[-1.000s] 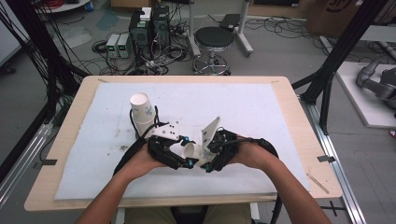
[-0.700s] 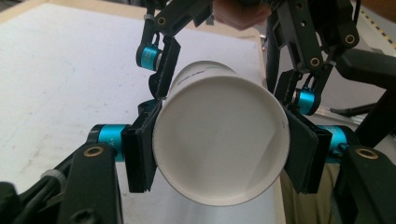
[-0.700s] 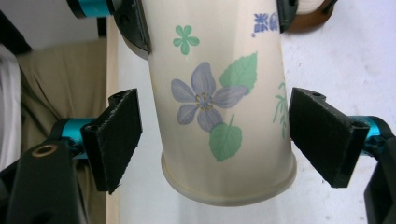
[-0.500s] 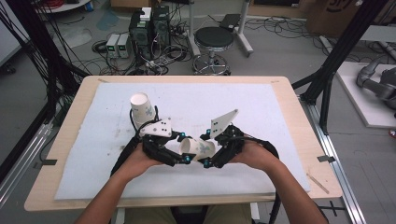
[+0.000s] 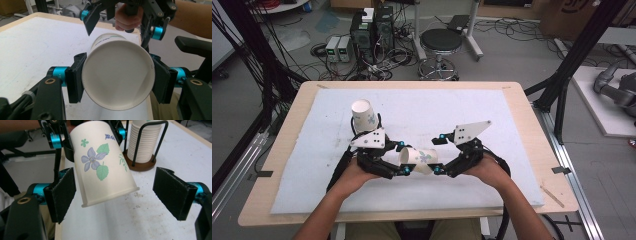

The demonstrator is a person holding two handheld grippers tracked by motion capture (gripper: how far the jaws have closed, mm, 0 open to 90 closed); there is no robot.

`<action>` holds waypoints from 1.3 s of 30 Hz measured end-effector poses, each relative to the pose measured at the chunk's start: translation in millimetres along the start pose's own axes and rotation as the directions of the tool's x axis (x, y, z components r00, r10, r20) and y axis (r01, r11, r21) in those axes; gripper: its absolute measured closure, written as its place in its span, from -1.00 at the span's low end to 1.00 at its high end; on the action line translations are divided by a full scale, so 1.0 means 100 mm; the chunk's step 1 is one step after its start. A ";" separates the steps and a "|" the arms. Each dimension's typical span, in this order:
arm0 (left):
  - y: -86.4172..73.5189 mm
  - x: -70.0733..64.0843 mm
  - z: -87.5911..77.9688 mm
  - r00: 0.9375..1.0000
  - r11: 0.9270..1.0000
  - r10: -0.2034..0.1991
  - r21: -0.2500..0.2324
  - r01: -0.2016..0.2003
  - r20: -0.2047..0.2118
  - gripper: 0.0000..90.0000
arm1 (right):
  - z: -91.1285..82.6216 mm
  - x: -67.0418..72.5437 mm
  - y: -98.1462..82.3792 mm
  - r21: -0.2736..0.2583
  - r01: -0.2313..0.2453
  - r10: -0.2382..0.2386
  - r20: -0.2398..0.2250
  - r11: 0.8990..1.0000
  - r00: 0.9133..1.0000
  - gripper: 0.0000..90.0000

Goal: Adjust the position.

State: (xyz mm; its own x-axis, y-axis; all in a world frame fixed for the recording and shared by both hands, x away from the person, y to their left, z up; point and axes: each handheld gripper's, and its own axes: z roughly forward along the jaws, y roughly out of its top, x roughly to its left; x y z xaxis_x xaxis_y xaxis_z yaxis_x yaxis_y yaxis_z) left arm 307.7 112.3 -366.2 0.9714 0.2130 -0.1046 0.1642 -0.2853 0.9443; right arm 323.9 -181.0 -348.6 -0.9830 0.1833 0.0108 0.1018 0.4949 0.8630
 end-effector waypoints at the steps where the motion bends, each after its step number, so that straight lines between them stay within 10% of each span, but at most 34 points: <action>1: -0.01 0.00 -0.01 1.000 1.000 -0.001 -0.007 0.001 -0.001 -0.17 | -0.03 0.00 -0.02 -0.021 -0.001 0.001 0.001 1.000 1.000 -0.58; 39: -0.01 -0.07 0.09 0.998 0.995 0.007 -0.095 -0.001 0.065 -0.17 | 0.05 0.02 -0.44 -0.143 -0.092 0.075 -0.116 0.985 0.990 -0.58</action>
State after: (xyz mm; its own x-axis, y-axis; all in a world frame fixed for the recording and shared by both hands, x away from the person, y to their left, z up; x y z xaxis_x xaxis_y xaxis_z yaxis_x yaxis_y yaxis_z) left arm 302.7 102.7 -369.6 0.9817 0.1498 -0.1178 0.1462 -0.1950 0.9699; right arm 317.9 -198.1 -389.1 -0.9836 0.1207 0.1342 0.1686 0.3490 0.9218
